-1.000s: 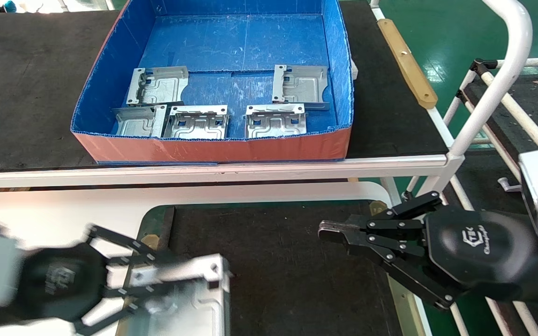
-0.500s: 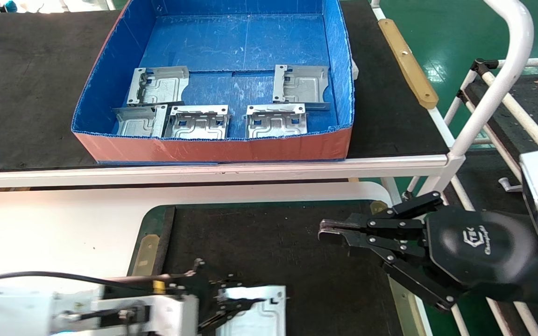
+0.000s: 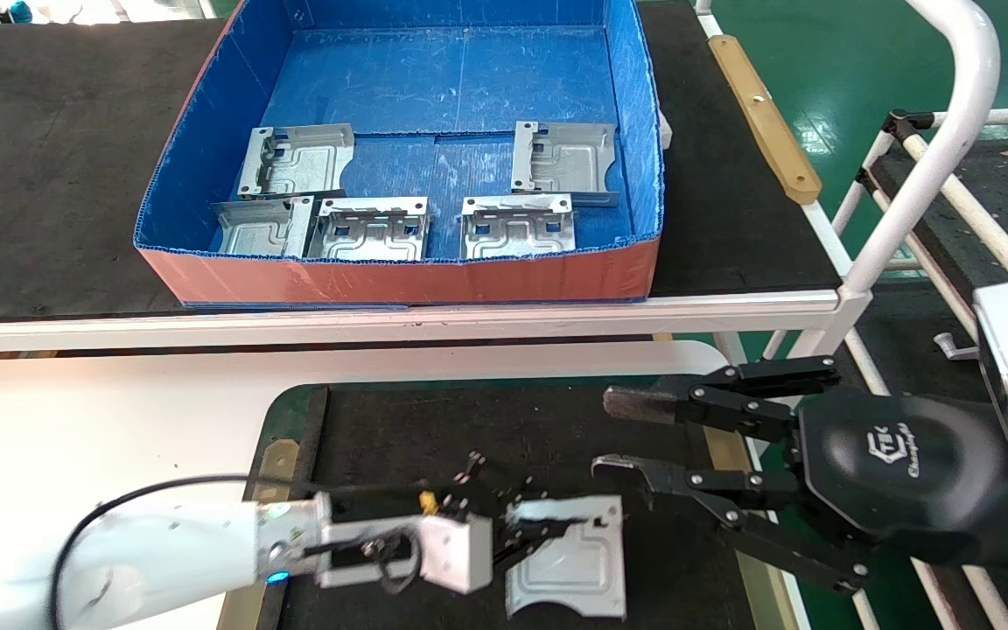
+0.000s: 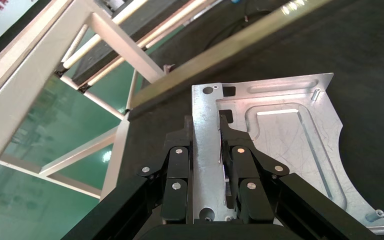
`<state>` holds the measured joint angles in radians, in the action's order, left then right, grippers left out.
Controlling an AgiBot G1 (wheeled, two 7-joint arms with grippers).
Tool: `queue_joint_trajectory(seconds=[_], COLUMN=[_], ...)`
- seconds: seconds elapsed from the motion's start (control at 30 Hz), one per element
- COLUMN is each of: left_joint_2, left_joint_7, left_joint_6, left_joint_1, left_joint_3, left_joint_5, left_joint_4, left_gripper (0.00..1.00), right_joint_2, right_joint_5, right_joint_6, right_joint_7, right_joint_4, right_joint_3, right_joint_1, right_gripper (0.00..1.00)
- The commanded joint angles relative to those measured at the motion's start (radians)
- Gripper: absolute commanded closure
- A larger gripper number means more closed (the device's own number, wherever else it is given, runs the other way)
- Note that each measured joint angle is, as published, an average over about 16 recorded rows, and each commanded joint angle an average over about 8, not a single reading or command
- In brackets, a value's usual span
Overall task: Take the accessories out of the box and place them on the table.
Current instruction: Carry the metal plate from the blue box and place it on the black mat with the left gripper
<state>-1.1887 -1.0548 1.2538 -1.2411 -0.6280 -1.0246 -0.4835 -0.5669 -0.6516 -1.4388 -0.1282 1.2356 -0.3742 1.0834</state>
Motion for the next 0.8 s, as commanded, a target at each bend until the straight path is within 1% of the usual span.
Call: queue_joint_trajectory(seconds=[0.03,0.23,0.43,0.57,0.8], left_joint_2=[-0.039,-0.125,-0.164,-0.173,-0.177], left_joint_7=[-0.018,-0.069,-0.118,-0.099,-0.017], left_joint_6=[0.006,-0.018,-0.073,-0.1,-0.134], left_joint_1=[-0.027,-0.091,-0.105,-0.099,-0.085], left_joint_3=[0.0,0.003,-0.004,-0.013,-0.053], left_joint_5=[0.002,0.007,0.008,0.027,0.074], left_joint_4=[0.069,0.215,0.269,0.26,0.196], left_gripper=[1.0,1.0,1.0,1.0,1.0], right_joint_2=[0.0,0.0,0.0,0.0,0.0], right_joint_5=[0.0,0.0,0.0,0.0,0.0], right_joint_6=[0.0,0.0,0.0,0.0,0.0], right_joint_7=[0.0,0.0,0.0,0.0,0.0], right_joint_4=[0.0,0.0,0.0,0.0,0.0], right_joint_3=[0.0,0.0,0.0,0.0,0.0], right_joint_1=[0.0,0.0,0.0,0.0,0.0], right_gripper=[0.0,0.0,0.0,0.0,0.0])
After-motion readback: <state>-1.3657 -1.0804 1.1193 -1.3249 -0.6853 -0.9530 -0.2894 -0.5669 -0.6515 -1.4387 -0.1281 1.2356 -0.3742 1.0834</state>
